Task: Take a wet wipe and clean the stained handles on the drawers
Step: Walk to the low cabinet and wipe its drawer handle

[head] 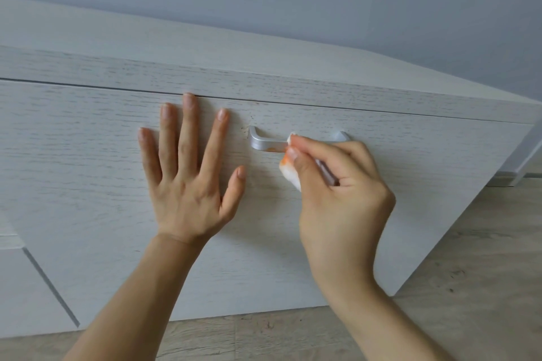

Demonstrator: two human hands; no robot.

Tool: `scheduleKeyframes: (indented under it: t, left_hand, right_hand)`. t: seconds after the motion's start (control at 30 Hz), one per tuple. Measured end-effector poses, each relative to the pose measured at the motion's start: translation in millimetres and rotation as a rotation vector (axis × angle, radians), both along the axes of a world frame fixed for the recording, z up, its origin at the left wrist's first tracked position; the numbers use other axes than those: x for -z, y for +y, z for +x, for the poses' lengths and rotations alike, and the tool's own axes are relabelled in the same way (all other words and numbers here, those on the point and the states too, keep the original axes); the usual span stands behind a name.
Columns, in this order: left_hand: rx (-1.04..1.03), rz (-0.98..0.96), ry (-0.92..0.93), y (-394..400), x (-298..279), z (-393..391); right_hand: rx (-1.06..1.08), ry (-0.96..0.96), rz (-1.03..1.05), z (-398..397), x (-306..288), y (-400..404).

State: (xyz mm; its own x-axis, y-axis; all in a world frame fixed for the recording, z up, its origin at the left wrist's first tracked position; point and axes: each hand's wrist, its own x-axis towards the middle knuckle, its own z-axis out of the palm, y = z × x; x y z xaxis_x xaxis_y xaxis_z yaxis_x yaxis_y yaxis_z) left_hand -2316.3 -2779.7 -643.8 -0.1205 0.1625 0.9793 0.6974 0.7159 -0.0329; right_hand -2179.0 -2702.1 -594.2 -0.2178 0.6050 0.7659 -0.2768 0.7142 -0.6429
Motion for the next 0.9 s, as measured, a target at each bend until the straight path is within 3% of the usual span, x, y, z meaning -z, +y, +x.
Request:
scheduleKeyframes:
  t: [0.33,0.63,0.9]
  left_hand:
    - [0.021,-0.001,0.006,-1.9,-0.8,0.3]
    - [0.013,0.007,0.006,-0.7,0.3,-0.9]
    - [-0.004,0.022,0.027,1.4,3.0,-3.1]
  right_hand:
    - [-0.048,0.02,-0.054,4.5,-2.3,-3.8]
    - [0.19,-0.127,0.29,7.1,1.9,4.6]
    - [0.136,-0.056,0.208,-4.0,-1.5,-1.7]
